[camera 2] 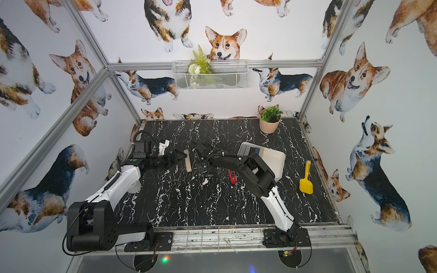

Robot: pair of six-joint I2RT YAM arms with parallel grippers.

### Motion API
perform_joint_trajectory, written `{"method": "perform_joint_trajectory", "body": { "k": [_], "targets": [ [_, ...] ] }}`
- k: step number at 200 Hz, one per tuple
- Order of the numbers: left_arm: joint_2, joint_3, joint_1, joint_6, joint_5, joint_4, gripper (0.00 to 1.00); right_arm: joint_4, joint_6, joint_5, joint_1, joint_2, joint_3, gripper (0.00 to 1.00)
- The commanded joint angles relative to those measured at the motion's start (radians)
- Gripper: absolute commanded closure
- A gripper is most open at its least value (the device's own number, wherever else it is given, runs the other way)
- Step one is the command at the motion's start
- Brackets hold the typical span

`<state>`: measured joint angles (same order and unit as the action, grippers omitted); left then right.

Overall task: Put the pruning pliers into the storage box
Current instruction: Pick up the pruning pliers from the center of the board.

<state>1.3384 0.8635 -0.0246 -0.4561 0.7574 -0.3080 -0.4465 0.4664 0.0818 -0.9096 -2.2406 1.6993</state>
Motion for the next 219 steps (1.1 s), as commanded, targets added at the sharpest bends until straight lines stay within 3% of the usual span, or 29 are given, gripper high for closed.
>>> {"method": "perform_joint_trajectory", "body": {
  "k": [1, 24, 73, 131, 219],
  "targets": [
    [0.002, -0.001, 0.002, -0.003, 0.017, 0.032, 0.0, -0.028, 0.0, 0.021, 0.0, -0.004, 0.008, 0.7],
    [0.002, -0.001, 0.003, -0.01, 0.023, 0.038, 0.0, -0.036, 0.002, 0.032, 0.0, 0.0, 0.007, 0.76],
    [0.004, -0.001, 0.003, -0.012, 0.032, 0.047, 0.0, -0.043, 0.013, 0.07, 0.0, 0.049, -0.043, 1.0],
    [-0.002, -0.001, 0.003, -0.015, 0.037, 0.055, 0.0, 0.001, 0.042, 0.067, 0.002, 0.149, -0.141, 1.0],
    [-0.021, -0.066, -0.008, -0.074, 0.142, 0.19, 0.0, 0.049, 0.076, 0.05, 0.053, 0.313, -0.283, 1.0]
  ]
}}
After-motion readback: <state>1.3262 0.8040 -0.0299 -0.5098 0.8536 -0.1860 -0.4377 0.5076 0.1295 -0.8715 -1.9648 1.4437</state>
